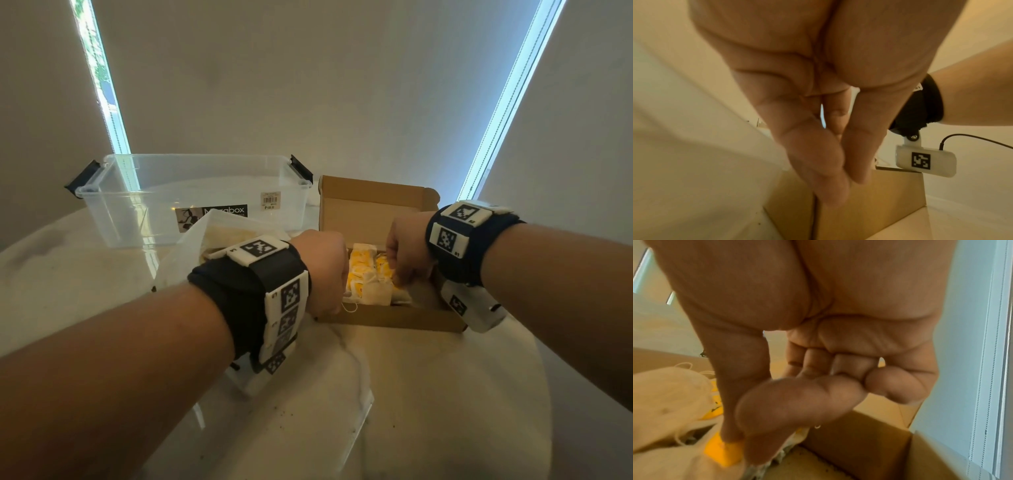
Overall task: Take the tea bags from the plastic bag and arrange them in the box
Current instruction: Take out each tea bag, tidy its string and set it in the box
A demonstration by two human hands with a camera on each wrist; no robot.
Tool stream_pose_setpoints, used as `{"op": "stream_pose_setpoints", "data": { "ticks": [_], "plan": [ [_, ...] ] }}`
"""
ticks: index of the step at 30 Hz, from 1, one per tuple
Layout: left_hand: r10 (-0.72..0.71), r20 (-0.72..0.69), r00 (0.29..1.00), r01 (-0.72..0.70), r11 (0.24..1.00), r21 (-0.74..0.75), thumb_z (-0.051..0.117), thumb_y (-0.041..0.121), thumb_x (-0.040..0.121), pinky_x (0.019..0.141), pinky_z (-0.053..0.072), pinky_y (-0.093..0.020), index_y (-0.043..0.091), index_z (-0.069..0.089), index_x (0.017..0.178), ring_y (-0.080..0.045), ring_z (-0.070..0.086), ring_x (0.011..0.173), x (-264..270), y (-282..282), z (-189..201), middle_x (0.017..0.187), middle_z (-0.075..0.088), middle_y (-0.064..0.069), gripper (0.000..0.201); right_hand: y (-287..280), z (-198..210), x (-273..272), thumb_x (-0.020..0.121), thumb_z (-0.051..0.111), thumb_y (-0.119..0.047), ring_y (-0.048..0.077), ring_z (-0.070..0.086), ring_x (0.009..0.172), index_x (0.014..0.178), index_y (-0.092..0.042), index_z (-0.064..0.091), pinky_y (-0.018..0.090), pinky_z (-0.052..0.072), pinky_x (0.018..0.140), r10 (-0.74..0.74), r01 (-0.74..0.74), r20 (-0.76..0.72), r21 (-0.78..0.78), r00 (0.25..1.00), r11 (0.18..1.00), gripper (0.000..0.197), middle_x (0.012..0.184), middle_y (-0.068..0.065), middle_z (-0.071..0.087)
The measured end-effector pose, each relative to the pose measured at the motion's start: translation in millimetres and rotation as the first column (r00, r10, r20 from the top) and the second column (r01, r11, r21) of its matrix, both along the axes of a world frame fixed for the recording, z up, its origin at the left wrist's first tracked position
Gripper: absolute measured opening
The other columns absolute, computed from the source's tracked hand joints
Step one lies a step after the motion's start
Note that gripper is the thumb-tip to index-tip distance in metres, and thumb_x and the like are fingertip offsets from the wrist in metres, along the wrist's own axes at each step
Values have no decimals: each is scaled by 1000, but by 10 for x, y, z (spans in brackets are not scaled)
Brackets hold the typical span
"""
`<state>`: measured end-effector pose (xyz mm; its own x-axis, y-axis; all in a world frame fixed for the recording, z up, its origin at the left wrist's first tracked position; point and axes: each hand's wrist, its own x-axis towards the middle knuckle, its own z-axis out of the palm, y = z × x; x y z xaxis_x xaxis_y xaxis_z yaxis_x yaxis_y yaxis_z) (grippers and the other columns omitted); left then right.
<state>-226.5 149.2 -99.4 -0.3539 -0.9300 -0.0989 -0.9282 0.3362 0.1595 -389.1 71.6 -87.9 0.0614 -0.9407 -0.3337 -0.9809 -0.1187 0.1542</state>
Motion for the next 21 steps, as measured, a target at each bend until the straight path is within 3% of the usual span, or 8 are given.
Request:
{"op": "stream_pose_setpoints", "data": {
  "ticks": [4, 7, 9, 11, 12, 16, 19, 21],
  "plan": [
    [-12, 3, 1000, 12, 1000, 8, 70, 26, 90, 74, 46, -22, 12, 72, 110, -18, 67, 101, 7, -7, -7, 107, 72, -4, 25, -59, -34, -28, 79, 83, -28, 21, 75, 93, 101, -12, 78, 41, 61, 87, -47, 47, -9, 52, 999, 998, 28, 94, 3, 79],
    [18, -60, 998, -15, 998, 58, 75, 25, 85, 76, 54, -25, 14, 73, 102, -18, 69, 93, 16, 17, 6, 95, 73, -2, 20, -70, -52, -45, 80, 82, -24, 19, 77, 77, 93, -11, 78, 37, 63, 80, -116, 113, 34, 95, 993, 989, 19, 83, 5, 79],
    [82, -201, 976, -50, 987, 155, 78, 23, 83, 73, 59, -26, 15, 71, 97, -17, 72, 83, 65, 41, 55, 87, 73, -1, 18, -47, -29, -37, 85, 77, -22, 17, 75, 67, 95, -9, 75, 32, 63, 68, -158, 150, 63, 122, 985, 981, 16, 79, 5, 78],
    [160, -382, 910, -69, 968, 241, 78, 20, 84, 64, 60, -25, 14, 68, 98, -16, 74, 74, 155, 53, 160, 87, 73, -4, 18, -2, 66, -30, 89, 73, -17, 16, 74, 60, 102, -7, 73, 28, 60, 53, -191, 182, 69, 120, 979, 976, 17, 72, 5, 77],
    [195, -448, 872, -87, 964, 251, 77, 19, 85, 62, 60, -25, 13, 67, 99, -16, 74, 71, 221, 51, 233, 89, 73, -6, 19, 8, 132, -36, 89, 72, -16, 17, 74, 59, 103, -6, 73, 27, 59, 52, -191, 184, 68, 94, 979, 978, 18, 70, 5, 77],
    [305, -578, 757, -221, 952, 213, 76, 18, 85, 55, 57, -25, 12, 70, 94, -14, 74, 66, 585, 20, 536, 86, 75, -5, 13, 60, 471, 7, 87, 73, -14, 24, 76, 66, 101, -5, 71, 42, 63, 77, -192, 197, 126, -30, 973, 980, 17, 76, 7, 78],
    [356, -622, 698, -322, 931, 171, 78, 18, 82, 50, 52, -24, 13, 73, 89, -12, 69, 60, 849, -4, 642, 78, 74, -2, 10, 194, 668, 261, 86, 74, -14, 21, 75, 63, 93, -6, 72, 34, 61, 63, -79, 115, 215, -159, 974, 981, 11, 77, 5, 77],
    [385, -589, 710, -377, 915, 144, 79, 19, 82, 49, 50, -23, 14, 74, 86, -12, 67, 63, 982, -1, 631, 78, 73, -2, 7, 296, 729, 499, 86, 75, -14, 17, 75, 65, 90, -10, 72, 28, 53, 57, 26, 39, 291, -214, 956, 976, 6, 78, 2, 77]
  ]
}}
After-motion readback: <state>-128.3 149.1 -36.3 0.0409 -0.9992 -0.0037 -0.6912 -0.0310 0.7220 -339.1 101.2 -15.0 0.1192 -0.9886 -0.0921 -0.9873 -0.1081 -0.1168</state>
